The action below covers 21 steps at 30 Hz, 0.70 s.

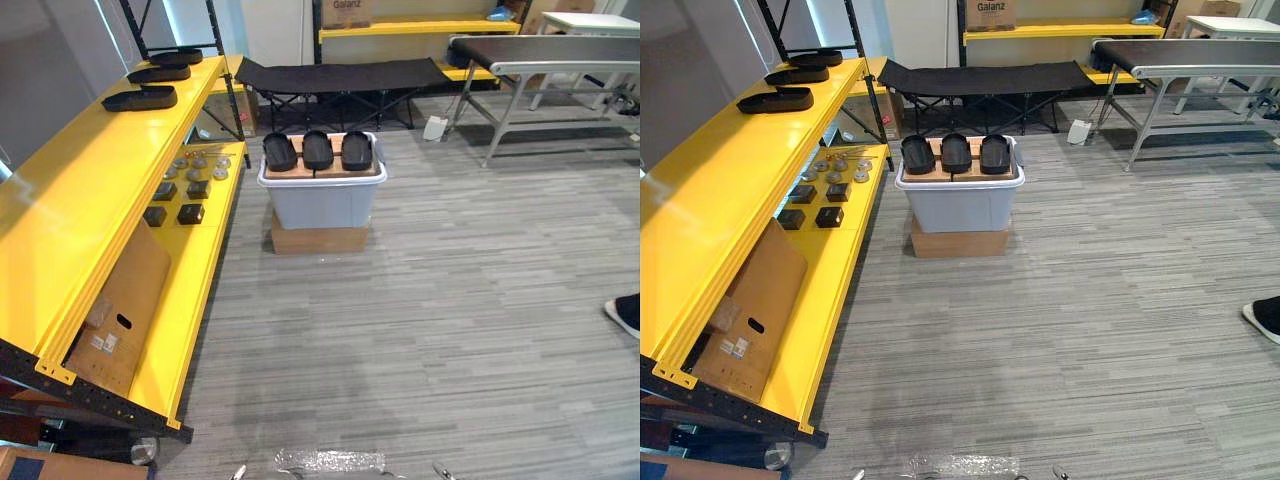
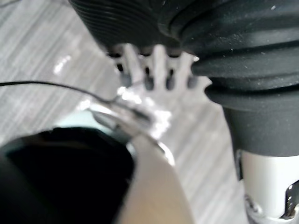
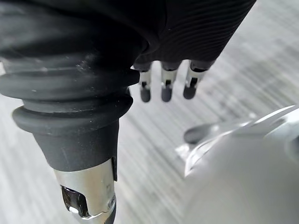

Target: Walk over and take plastic housings, then place them on the shelf

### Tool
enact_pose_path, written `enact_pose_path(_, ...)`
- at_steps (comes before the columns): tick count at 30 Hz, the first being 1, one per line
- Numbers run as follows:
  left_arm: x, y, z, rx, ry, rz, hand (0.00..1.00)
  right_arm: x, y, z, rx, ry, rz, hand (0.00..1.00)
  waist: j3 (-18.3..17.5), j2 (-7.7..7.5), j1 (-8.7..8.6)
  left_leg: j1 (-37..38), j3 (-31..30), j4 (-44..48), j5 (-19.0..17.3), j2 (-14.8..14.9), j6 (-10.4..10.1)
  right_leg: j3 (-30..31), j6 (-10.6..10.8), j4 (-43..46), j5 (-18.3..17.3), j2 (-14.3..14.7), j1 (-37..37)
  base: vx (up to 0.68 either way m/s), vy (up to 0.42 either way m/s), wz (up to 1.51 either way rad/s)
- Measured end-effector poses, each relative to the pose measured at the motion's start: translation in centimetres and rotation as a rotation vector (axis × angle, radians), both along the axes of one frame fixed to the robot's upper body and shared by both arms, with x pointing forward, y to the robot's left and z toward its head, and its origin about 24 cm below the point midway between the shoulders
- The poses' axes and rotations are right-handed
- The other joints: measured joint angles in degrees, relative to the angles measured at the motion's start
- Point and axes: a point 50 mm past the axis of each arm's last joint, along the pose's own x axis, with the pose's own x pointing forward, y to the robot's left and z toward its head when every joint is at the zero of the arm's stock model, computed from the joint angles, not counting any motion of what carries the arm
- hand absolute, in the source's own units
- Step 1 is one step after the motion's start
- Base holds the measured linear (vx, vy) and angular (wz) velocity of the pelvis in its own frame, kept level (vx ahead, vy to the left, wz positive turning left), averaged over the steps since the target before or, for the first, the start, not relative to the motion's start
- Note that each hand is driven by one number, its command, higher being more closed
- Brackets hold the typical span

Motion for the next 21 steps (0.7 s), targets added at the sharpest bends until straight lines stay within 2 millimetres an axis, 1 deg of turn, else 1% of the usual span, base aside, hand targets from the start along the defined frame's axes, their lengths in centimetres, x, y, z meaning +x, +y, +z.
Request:
enact_pose_path(3,0.3,0.0,0.0,-0.005,0.001,-0.005,0.0,1.2,0.2,0.1,0.0,-0.03,0.012,0.0,0.1,-0.09,-0.02,0.7,0.6,-1.0,0.2,-0.4,-0.1,0.0,0.4,-0.7,0.2,-0.2,0.2,0.08,0.051,-0.04)
enact_pose_path(5,0.2,0.1,0.0,-0.009,0.009,-0.005,0.0,1.9,0.7,0.1,0.009,-0.048,0.017,0.0,0.3,-0.56,-0.02,1.8,0.7,-1.9,0.2,-0.7,-0.1,-0.4,1.2,-0.7,-0.1,-0.4,1.1,0.05,0.04,0.02)
enact_pose_path(6,0.2,0.2,0.0,-0.011,0.005,-0.006,0.0,2.0,0.9,0.1,0.012,-0.052,0.016,0.0,0.4,-0.53,-0.04,2.2,0.7,-2.2,0.2,-0.9,-0.2,-0.5,1.4,-0.7,-0.2,-0.5,1.4,0.02,0.039,0.08)
enact_pose_path(7,0.3,0.2,0.0,-0.015,-0.004,-0.01,0.0,2.1,1.1,0.1,0.017,-0.057,0.016,0.0,0.6,-0.87,-0.03,2.8,0.6,-2.9,0.5,-1.2,-0.6,-0.8,1.7,-0.7,-0.3,-0.8,1.7,-0.01,0.048,0.06)
enact_pose_path(9,0.4,0.2,0.0,-0.025,-0.014,-0.012,0.0,2.5,1.4,0.1,0.039,-0.078,0.005,0.0,0.6,-0.91,0.01,3.0,0.6,-3.5,0.7,-1.5,-0.5,-0.9,2.0,-0.7,-0.3,-1.0,1.7,-0.02,0.053,0.03)
enact_pose_path(11,0.4,0.4,0.1,-0.041,-0.026,-0.019,0.0,3.0,1.9,0.1,0.069,-0.102,-0.007,0.0,0.8,-1.32,0.0,2.9,0.6,-3.6,0.7,-1.8,-0.5,-0.9,2.2,-0.7,-0.3,-1.2,1.6,-0.04,0.034,0.01)
enact_pose_path(14,0.5,0.6,0.1,-0.042,-0.023,-0.025,0.0,3.2,2.1,0.1,0.097,-0.118,-0.021,0.0,1.0,-1.63,0.0,2.9,0.6,-3.6,0.8,-1.9,-0.3,-1.0,2.3,-0.6,-0.4,-1.4,1.6,-0.05,0.01,0.0)
enact_pose_path(16,0.4,0.5,0.1,-0.041,-0.018,0.004,0.0,3.1,2.3,0.1,0.118,-0.113,-0.016,0.0,1.1,-1.52,-0.01,3.0,0.5,-3.9,0.9,-2.0,-0.1,-1.1,2.4,-0.6,-0.4,-1.5,1.6,-0.06,0.003,0.01)
enact_pose_path(18,0.5,0.5,0.0,-0.007,-0.007,0.017,0.0,3.1,2.0,0.1,0.096,-0.094,0.014,0.0,1.6,-1.36,-0.02,3.0,0.2,-4.0,1.1,-2.1,0.2,-1.3,2.4,-0.5,-0.4,-1.6,1.6,-0.08,0.007,0.05)
enact_pose_path(21,0.6,0.6,0.0,0.021,0.01,0.021,0.0,3.2,2.0,0.1,0.098,-0.078,0.015,0.0,2.0,-1.38,-0.05,3.0,-0.6,-4.1,1.3,-2.3,0.4,-1.8,2.4,-0.5,-0.4,-1.7,1.7,-0.06,0.005,0.09)
